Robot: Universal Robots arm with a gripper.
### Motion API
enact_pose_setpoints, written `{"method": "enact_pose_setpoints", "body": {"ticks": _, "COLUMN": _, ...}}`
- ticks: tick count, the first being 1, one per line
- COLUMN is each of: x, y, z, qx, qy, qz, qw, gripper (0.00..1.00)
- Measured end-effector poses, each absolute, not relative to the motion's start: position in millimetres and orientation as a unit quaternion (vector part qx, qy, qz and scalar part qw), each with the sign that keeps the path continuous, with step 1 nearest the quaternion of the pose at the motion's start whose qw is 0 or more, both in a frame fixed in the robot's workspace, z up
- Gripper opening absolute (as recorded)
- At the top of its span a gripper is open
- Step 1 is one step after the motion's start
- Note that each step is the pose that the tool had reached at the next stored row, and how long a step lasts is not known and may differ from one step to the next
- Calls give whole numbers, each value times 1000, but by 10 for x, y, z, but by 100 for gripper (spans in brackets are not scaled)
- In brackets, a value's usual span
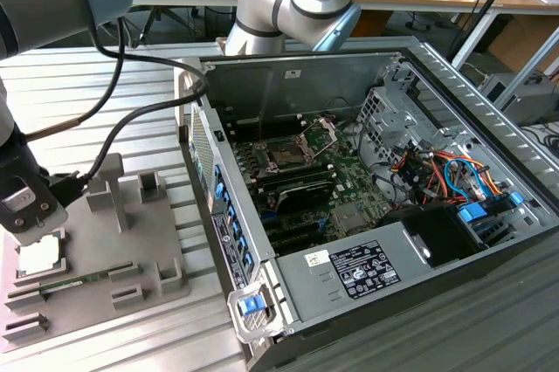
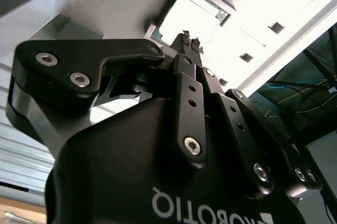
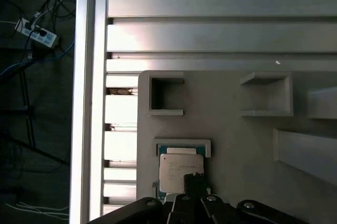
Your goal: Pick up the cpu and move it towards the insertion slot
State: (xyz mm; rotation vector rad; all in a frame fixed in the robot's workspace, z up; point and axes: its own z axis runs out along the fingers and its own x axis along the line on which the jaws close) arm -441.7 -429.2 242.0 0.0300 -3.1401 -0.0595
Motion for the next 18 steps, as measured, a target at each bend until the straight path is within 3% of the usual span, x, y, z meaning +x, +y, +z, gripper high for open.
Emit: {"method": "enact_pose_setpoints", "body": {"ticks": 18, "x": -4416, "y": -4318, "z": 2337, "qx": 10, "qy": -1000, "qz": -19, "qw": 0, "gripper": 11}}
